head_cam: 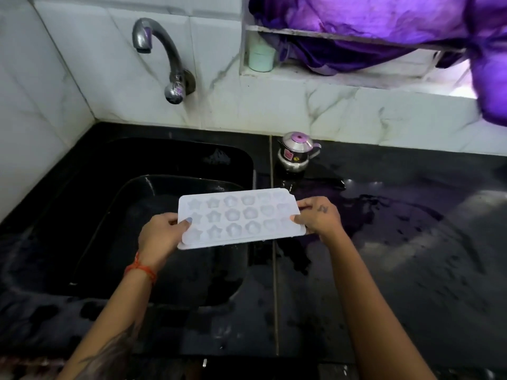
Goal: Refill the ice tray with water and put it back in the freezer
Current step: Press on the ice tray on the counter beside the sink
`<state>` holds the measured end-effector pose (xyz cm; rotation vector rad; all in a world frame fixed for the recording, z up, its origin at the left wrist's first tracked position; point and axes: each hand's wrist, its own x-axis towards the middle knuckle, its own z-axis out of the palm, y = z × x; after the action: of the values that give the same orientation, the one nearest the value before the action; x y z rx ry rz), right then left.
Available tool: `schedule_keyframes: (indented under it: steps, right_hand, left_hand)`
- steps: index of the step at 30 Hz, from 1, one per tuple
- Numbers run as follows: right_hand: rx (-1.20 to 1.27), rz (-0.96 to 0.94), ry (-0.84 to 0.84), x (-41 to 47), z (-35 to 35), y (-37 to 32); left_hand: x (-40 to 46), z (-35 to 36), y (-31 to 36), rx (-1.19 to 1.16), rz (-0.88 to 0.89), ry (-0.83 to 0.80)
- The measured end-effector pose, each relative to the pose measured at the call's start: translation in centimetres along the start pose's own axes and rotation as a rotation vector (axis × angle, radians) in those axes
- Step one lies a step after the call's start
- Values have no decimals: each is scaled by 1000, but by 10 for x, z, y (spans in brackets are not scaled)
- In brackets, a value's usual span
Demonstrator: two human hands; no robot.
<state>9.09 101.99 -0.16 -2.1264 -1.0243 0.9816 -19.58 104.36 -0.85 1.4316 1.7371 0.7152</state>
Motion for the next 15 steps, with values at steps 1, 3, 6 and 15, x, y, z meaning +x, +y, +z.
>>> schedule_keyframes:
  steps: [1,3,6,15]
  right_hand:
    - [-9,7,9,-1,-7,9]
    - [-30,18,25,-3,-23,27]
    - [-56,28,53,-6,-43,51]
    - [-7,59,154,-15,-87,110]
  left_hand:
    - [-4,7,2,2,10,-15]
    - [-13,25,6,2,7,-51]
    - [-22,50,12,6,1,-80]
    - [-45,111,28,4,52,-136]
